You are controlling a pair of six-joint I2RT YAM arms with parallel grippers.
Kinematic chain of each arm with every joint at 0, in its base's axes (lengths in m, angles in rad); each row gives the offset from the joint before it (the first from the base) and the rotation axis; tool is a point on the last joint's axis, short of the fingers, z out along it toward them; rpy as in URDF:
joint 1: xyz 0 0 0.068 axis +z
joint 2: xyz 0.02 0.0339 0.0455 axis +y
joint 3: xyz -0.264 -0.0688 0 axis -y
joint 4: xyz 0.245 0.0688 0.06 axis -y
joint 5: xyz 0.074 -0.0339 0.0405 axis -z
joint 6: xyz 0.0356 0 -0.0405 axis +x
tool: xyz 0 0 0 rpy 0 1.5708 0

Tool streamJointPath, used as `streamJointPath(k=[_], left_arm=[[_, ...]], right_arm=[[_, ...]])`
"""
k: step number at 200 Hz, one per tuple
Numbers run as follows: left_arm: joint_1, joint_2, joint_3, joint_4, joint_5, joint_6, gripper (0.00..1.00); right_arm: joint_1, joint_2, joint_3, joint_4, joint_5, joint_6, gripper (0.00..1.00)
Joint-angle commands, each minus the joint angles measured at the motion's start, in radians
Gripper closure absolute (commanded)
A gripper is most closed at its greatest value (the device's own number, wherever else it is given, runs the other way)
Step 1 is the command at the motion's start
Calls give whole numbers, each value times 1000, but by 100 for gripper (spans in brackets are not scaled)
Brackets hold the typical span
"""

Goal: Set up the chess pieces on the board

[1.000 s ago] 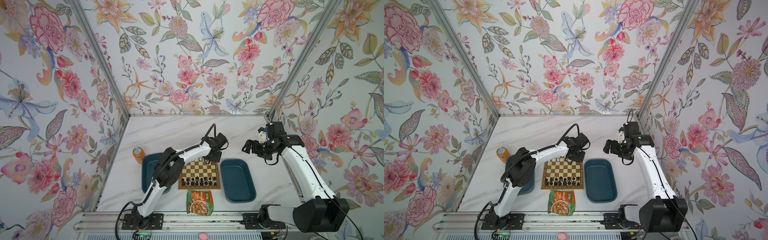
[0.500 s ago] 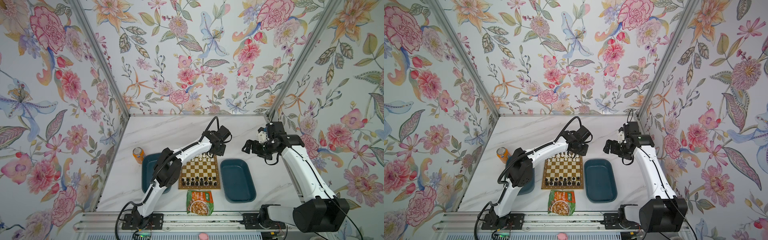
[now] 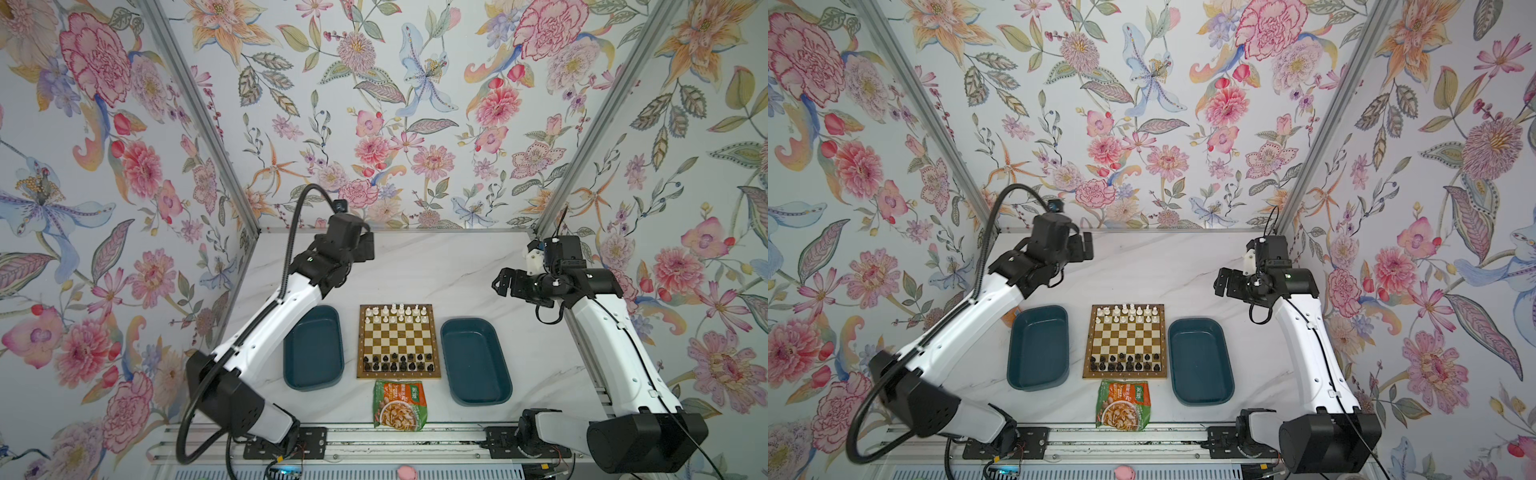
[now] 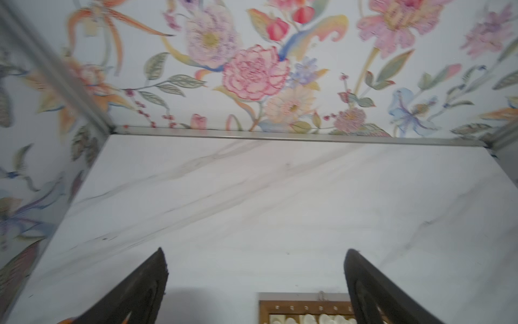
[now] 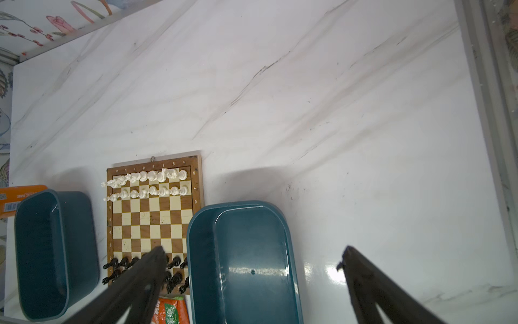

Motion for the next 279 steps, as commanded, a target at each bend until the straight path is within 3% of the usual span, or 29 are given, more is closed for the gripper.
streamJointPath(k=[1, 41, 77, 122, 175, 206, 231, 254, 279], left_arm=[[57, -167, -233, 170, -156, 19, 1], [159, -465, -551, 308, -208, 37, 1], [214, -551, -723, 398, -205, 69, 1], [279, -472, -873, 676, -82, 206, 1], [317, -262, -971, 1109, 42, 377, 1], [383, -89, -906, 1207, 163, 392, 1], [399, -33, -890, 1244, 221, 382, 1], [400, 4, -923, 1326, 229, 384, 1], [401, 4, -950, 1377, 168, 449, 1]], right_arm=[[-10, -5, -3, 76, 71, 34, 1], [-18, -42, -89, 194, 173, 39, 1], [-26, -39, -189, 340, 244, 33, 1], [-20, 11, -381, 634, 239, -101, 1], [-2, -36, -667, 1161, 228, -232, 1], [8, 29, -707, 1271, 227, -232, 1], [24, 48, -744, 1319, 229, -252, 1], [35, 53, -780, 1354, 232, -260, 1], [42, 72, -813, 1407, 234, -259, 1]])
